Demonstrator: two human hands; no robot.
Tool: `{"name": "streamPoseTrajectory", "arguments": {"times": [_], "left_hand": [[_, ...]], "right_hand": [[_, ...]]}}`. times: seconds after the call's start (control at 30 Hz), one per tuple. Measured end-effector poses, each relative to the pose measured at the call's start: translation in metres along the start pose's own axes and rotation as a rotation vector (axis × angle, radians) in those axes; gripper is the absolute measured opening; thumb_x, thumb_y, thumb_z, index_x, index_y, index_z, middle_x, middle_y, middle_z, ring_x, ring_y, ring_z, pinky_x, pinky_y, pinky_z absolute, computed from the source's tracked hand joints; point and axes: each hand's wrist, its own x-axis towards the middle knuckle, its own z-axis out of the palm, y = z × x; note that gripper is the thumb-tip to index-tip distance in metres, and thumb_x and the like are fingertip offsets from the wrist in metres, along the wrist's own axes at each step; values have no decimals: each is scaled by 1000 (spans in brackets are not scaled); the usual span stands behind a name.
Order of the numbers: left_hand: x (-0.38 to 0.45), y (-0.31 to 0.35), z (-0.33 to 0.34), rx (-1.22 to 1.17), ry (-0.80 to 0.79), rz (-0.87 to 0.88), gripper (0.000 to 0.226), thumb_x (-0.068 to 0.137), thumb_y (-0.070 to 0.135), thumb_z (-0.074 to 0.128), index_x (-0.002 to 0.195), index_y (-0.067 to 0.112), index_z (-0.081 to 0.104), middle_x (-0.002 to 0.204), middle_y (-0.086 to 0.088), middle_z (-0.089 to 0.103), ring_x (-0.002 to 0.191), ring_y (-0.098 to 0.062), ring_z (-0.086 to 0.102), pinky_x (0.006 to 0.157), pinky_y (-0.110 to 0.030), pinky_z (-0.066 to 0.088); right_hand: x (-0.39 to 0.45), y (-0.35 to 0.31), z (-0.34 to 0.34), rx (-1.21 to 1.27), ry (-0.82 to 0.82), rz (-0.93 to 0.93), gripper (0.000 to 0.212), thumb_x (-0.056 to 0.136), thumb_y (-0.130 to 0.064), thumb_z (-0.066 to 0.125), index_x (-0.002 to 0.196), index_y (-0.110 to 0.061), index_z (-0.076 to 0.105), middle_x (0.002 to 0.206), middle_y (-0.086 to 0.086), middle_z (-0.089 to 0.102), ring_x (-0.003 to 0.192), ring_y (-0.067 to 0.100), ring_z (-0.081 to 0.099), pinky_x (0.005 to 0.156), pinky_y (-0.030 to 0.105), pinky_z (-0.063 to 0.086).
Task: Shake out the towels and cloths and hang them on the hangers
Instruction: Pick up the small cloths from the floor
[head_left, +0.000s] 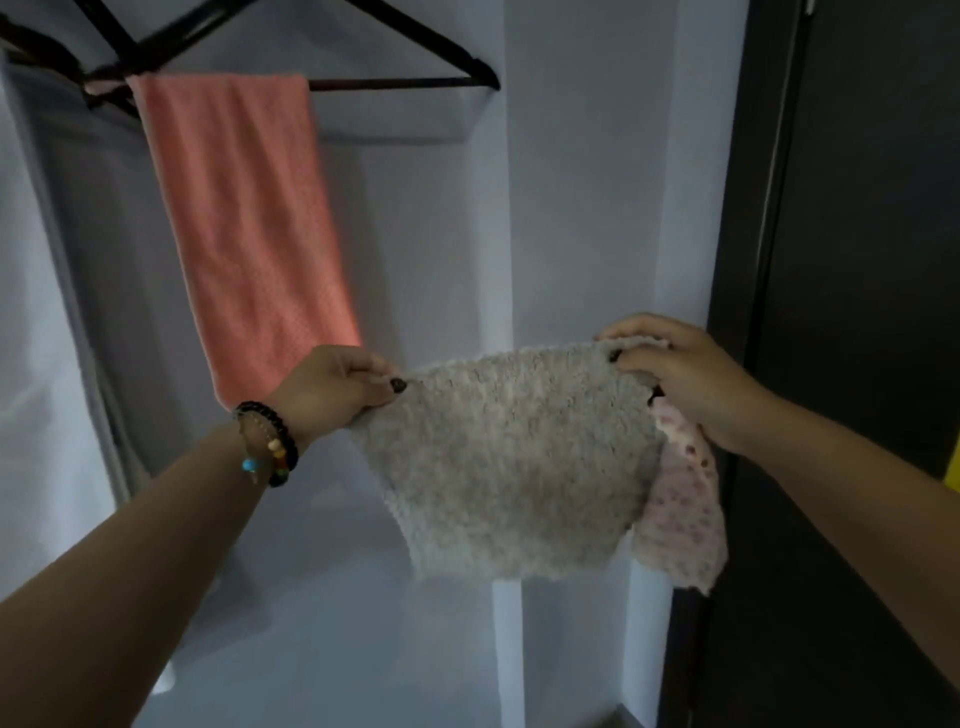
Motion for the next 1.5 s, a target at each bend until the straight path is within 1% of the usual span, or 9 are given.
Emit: {"name": "streamPoseTrajectory", "arguments": {"times": [0.3,0.53,0.67,0.77,1.0,1.1,1.17,1.37,1.5], "left_hand": [[64,33,73,-792,-59,-242,21,83,13,66,99,1,69,86,-14,68,75,-23,65,65,-28,55],[100,19,105,-466,384,-405,10,81,13,71,82,3,71,72,-12,66,55,-21,61,51,-25,49],[103,5,113,-667,423,-490,14,82,15,73,89,3,71,84,-13,72,68,-23,67,59,-28,55],[108,16,120,-715,402,-419,27,80,11,75,103,-3,68,88,-12,73,76,-22,68,63,-28,59],[115,49,116,-772,289,-215,25,82,-12,60,95,9,59,90,-13,66,75,-18,64,59,-21,56],[112,50,104,-784,260,-180,24,84,-10,58,107,-4,63,105,-18,66,81,-18,66,67,-20,58],[111,48,96,-785,277,-185,28,86,-6,57,113,-11,63,109,-18,68,82,-18,68,71,-19,57],[103,40,86,-687,325,-80,27,86,0,62,112,-7,65,103,-20,70,85,-25,67,72,-28,58],[96,42,78,-463,409,-5,15,84,6,69,98,5,74,96,-15,74,87,-27,70,79,-35,58]], "right_hand": [[99,19,1,88,-131,34,22,88,-2,57,105,-9,69,92,6,65,74,13,60,55,14,45],[185,51,-5,-73,-95,70,12,88,-5,55,85,-3,66,78,9,57,68,23,59,54,24,39],[198,77,-1,154,-276,270,21,91,1,51,76,-8,63,68,5,58,49,12,54,40,15,38],[193,65,12,313,-397,290,17,93,-1,51,99,-10,64,43,-5,55,28,1,46,29,13,32],[184,18,18,408,-513,-12,21,90,4,48,103,5,65,45,-7,56,27,2,44,31,9,30],[188,12,17,379,-647,-57,29,81,2,50,104,18,57,89,21,69,29,7,42,33,15,32],[188,12,16,334,-747,-106,20,80,6,46,97,12,56,107,15,71,31,14,39,36,18,35],[186,8,30,-81,-603,-467,9,88,-13,65,80,-14,64,73,3,73,47,-1,56,58,15,44],[190,4,40,-100,-528,-604,20,78,-20,77,66,-15,62,68,-6,52,44,2,41,55,17,36]]}}
